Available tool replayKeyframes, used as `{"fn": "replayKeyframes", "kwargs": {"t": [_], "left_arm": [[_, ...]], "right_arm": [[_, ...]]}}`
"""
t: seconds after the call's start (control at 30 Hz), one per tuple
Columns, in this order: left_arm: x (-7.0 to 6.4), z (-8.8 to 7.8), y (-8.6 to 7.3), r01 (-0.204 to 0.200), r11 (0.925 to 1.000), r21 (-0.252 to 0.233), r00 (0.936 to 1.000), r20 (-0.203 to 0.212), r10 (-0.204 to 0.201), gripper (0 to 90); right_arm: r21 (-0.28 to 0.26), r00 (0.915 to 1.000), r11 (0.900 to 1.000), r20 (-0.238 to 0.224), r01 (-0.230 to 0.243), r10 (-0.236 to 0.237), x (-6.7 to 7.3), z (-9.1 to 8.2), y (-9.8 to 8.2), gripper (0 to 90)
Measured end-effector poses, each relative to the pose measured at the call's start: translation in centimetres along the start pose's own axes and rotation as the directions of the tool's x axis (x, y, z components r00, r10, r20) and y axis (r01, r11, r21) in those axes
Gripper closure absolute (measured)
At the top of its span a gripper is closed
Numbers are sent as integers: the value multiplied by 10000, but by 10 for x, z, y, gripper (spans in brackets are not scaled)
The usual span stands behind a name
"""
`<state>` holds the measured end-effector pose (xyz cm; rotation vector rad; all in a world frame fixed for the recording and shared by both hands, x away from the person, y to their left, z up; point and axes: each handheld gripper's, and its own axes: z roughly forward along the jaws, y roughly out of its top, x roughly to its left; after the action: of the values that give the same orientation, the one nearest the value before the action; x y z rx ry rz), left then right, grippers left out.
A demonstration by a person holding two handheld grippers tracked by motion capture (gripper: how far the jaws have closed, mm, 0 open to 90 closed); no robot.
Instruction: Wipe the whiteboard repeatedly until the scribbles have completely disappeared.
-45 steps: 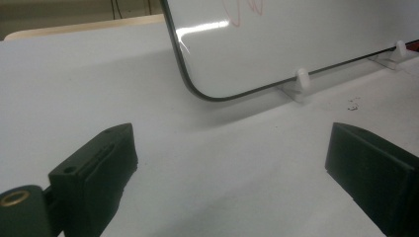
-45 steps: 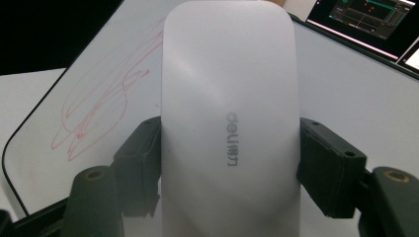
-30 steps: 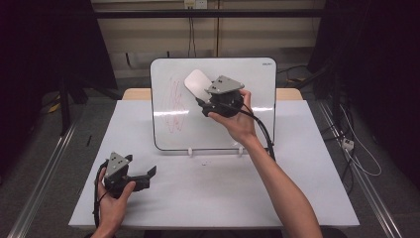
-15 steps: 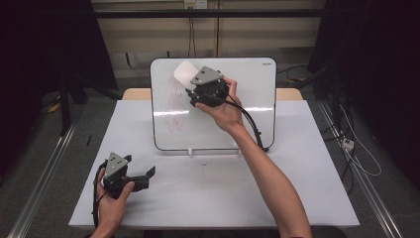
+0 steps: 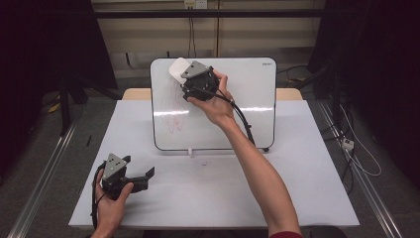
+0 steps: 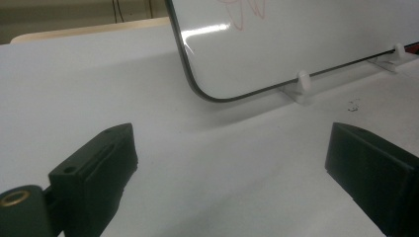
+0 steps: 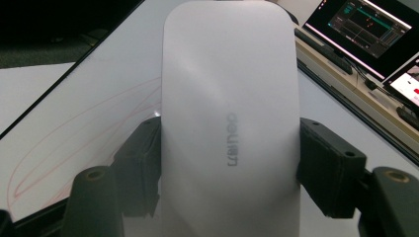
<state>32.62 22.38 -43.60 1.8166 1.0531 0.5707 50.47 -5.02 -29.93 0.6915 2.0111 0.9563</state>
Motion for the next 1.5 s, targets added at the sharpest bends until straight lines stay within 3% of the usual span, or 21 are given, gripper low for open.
{"fn": "replayKeyframes", "kwargs": {"t": [0.23,0.37,0.43,0.67,1.0,1.17,1.4,1.5], "left_arm": [[0,-1,0,-41,10000,-27,10000,-16,41,55],[1,-2,0,-50,10000,-36,10000,15,50,55],[0,-2,0,-64,10000,-40,10000,39,64,55],[0,-1,0,-78,10000,0,10000,60,78,55],[-1,0,0,-95,10000,2,9999,59,95,55],[-2,-2,1,-132,9999,-66,9999,41,132,55],[-1,-1,0,-152,9999,-8,9999,56,152,55],[-1,-2,1,-144,9999,-68,9999,23,144,55]], "right_arm": [[308,9980,9985,420,459,-472,6,12,4,318],[571,9880,9929,1087,1043,-1100,16,17,6,318],[556,9883,9944,1181,900,-960,16,18,5,318],[497,9841,9929,1367,1077,-1136,19,18,4,318],[556,9859,9931,1262,1032,-1095,36,19,-3,318],[625,9864,9896,941,1293,-1348,51,21,-8,318],[642,9808,9822,726,1767,-1812,66,17,-15,318],[613,9830,9833,553,1714,-1748,62,17,-15,318]]}}
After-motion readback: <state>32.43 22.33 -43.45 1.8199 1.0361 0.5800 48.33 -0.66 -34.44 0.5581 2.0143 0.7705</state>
